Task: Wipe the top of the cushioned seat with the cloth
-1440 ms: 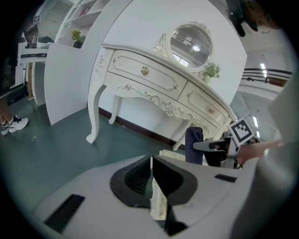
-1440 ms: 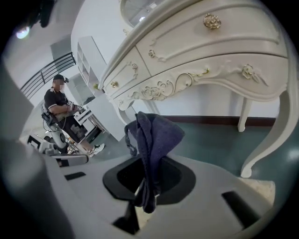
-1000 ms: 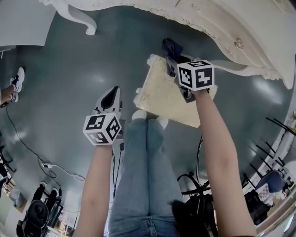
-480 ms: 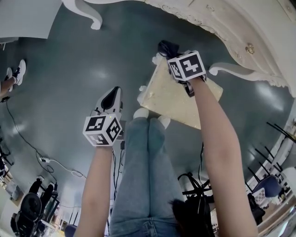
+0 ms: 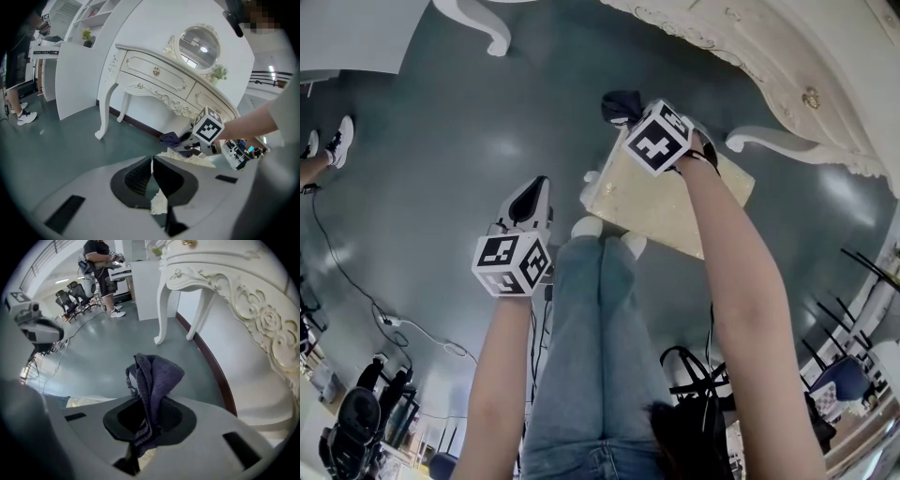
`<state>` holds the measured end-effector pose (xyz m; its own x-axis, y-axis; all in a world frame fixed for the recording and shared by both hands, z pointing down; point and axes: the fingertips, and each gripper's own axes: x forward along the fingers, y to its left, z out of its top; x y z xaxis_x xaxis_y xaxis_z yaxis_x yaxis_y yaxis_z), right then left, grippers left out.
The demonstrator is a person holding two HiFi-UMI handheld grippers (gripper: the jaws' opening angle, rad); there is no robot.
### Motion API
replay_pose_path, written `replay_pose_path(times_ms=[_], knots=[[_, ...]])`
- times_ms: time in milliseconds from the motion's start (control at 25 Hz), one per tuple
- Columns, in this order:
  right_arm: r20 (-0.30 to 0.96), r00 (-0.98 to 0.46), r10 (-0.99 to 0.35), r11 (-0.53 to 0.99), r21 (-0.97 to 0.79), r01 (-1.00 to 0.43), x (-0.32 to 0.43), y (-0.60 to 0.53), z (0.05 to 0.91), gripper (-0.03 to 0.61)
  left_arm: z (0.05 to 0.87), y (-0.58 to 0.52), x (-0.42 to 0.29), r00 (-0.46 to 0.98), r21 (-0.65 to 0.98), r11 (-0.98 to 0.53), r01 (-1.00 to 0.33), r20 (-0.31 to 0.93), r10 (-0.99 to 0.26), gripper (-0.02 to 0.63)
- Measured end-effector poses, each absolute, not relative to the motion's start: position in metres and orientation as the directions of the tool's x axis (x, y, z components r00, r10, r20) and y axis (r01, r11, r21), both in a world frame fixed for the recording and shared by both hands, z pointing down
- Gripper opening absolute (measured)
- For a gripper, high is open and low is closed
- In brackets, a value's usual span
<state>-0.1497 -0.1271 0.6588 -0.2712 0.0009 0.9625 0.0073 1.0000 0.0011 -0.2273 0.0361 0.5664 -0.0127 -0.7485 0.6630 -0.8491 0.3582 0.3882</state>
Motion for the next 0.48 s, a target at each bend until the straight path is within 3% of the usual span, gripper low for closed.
replay_pose_path(times_ms=[200, 480], knots=[[0.962, -0.271, 0.044, 0.995, -0.018, 0.098, -0.152, -0.104, 0.66, 0.043, 0.564, 0.037, -0.227, -0.013, 0.386, 0.354, -0.852, 0.66, -0.751, 0.014], [0.956, -0.281, 0.082, 0.994, -0.058, 0.092, -0.152, -0.082, 0.661, 0.043, 0.563, 0.042, -0.221, -0.006, 0.388, 0.347, -0.854, 0.659, -0.752, 0.014]])
